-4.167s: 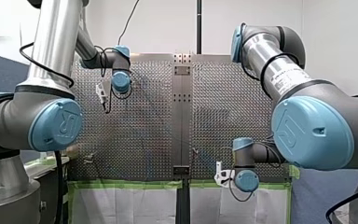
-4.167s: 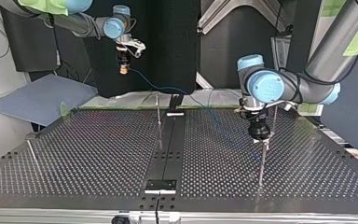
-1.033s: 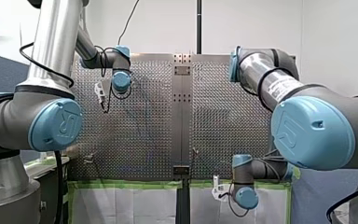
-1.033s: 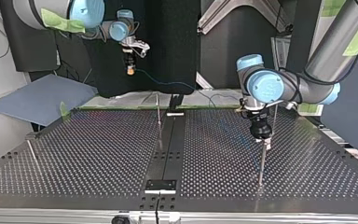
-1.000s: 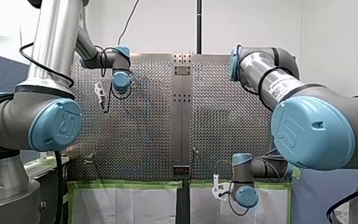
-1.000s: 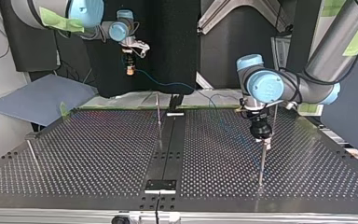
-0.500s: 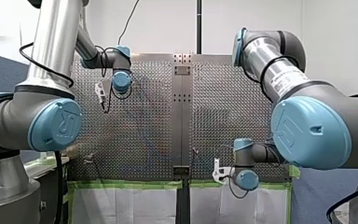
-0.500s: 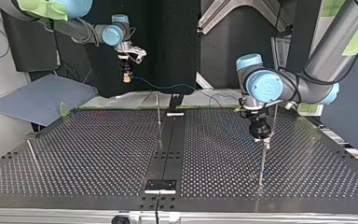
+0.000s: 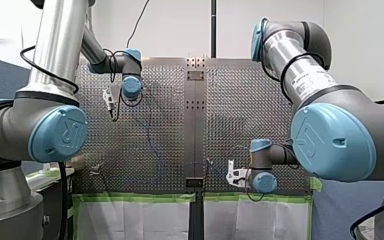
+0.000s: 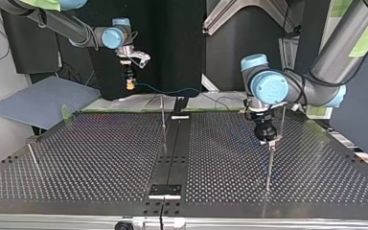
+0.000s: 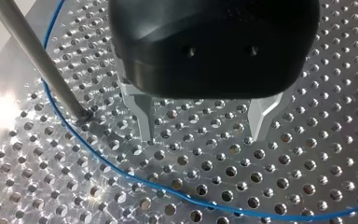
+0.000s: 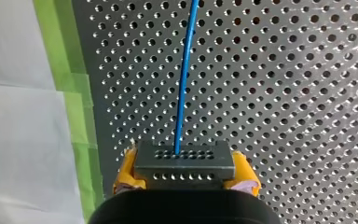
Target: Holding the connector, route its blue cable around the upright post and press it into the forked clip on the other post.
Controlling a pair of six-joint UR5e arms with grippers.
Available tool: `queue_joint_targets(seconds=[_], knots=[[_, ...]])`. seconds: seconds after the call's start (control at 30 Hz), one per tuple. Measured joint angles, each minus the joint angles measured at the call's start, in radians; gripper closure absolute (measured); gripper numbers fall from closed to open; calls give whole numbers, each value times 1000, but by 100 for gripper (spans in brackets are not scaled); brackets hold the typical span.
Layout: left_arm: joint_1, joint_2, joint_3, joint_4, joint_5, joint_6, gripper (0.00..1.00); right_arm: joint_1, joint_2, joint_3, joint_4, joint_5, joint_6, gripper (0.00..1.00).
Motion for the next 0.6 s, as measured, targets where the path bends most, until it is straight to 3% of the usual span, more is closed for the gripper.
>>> queue_joint_targets(seconds=[0.37,0.6], knots=[[-7,0,0,-4,-1,-4,0,2,44,2,-4,18,-23,100],[-14,0,0,-19,1,-49,0,-4,47,6,-21,33,-23,100]])
